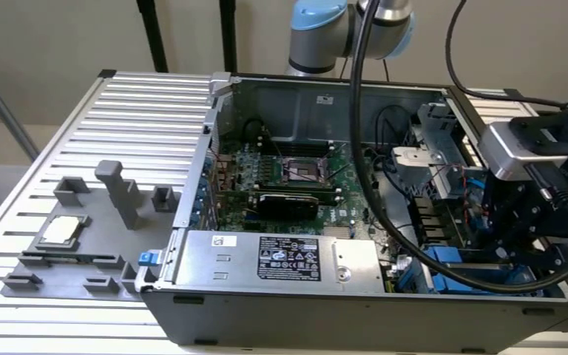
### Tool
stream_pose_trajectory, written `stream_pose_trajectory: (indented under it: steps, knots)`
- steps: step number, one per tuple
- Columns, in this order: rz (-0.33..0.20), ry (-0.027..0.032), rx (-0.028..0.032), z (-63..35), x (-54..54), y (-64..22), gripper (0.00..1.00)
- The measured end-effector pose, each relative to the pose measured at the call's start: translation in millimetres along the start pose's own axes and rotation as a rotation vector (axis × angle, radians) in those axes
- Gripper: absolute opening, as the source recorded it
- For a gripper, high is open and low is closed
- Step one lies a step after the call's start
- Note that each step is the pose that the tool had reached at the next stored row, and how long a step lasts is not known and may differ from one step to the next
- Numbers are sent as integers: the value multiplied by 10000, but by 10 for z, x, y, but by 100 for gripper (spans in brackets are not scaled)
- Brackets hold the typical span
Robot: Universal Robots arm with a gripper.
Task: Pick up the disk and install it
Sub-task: 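Insert the first disk wire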
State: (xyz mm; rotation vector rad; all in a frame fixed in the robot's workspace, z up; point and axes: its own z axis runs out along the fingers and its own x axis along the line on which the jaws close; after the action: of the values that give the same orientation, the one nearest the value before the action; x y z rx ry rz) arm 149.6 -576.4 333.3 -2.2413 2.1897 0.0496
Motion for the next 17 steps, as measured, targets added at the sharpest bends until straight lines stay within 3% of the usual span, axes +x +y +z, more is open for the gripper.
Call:
stream_pose_trajectory:
  steps: [4, 17]
  knots:
    - [22, 11, -3, -68, -2, 4, 100]
    - [46, 11, -4, -440, -17, -5, 100]
